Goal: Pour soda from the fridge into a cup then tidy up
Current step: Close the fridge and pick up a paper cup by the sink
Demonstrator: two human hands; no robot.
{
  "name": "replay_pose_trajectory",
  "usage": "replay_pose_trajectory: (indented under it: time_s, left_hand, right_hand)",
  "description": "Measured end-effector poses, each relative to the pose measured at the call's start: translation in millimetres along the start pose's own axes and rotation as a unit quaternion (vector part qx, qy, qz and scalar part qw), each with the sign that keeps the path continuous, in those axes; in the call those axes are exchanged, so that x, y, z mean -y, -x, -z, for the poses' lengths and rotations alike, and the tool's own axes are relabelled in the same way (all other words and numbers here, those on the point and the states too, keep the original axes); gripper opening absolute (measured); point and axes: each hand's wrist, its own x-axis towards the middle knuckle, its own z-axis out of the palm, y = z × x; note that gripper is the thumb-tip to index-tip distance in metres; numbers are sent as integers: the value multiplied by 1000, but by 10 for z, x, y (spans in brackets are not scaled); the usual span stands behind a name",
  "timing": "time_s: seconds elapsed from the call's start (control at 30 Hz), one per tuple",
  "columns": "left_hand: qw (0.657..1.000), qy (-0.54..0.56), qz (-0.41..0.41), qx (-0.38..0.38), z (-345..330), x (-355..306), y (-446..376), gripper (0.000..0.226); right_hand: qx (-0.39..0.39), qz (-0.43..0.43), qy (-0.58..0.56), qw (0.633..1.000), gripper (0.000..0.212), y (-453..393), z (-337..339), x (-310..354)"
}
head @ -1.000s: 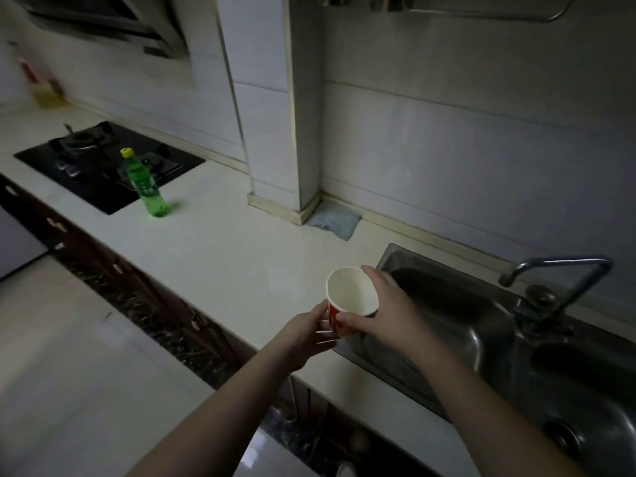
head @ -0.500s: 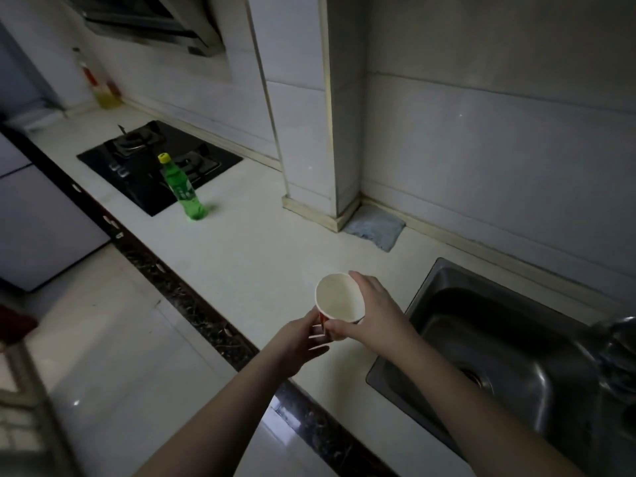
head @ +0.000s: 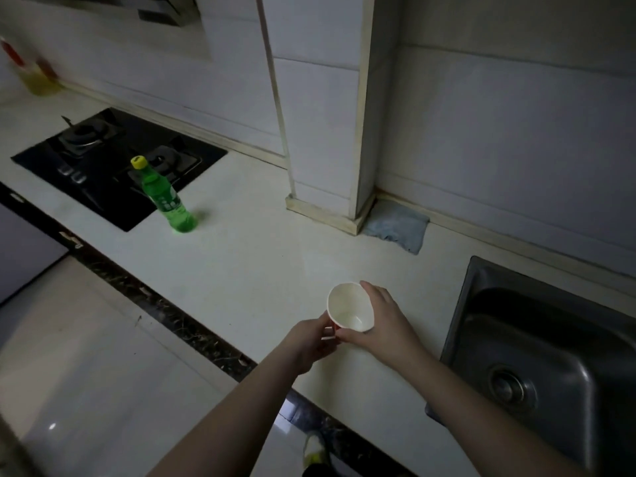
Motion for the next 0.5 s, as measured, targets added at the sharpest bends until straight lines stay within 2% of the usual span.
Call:
replay_pose_trajectory:
  time_s: [0.13, 0.5]
  left_hand:
    - [999, -25, 22, 3, 237, -204, -251, 40]
    - [995, -90, 15, 28, 414, -549, -569, 24]
  right_hand:
    - [-20, -20, 5, 1000, 102, -219, -200, 99]
    - [-47, -70, -4, 996, 104, -537, -453, 149]
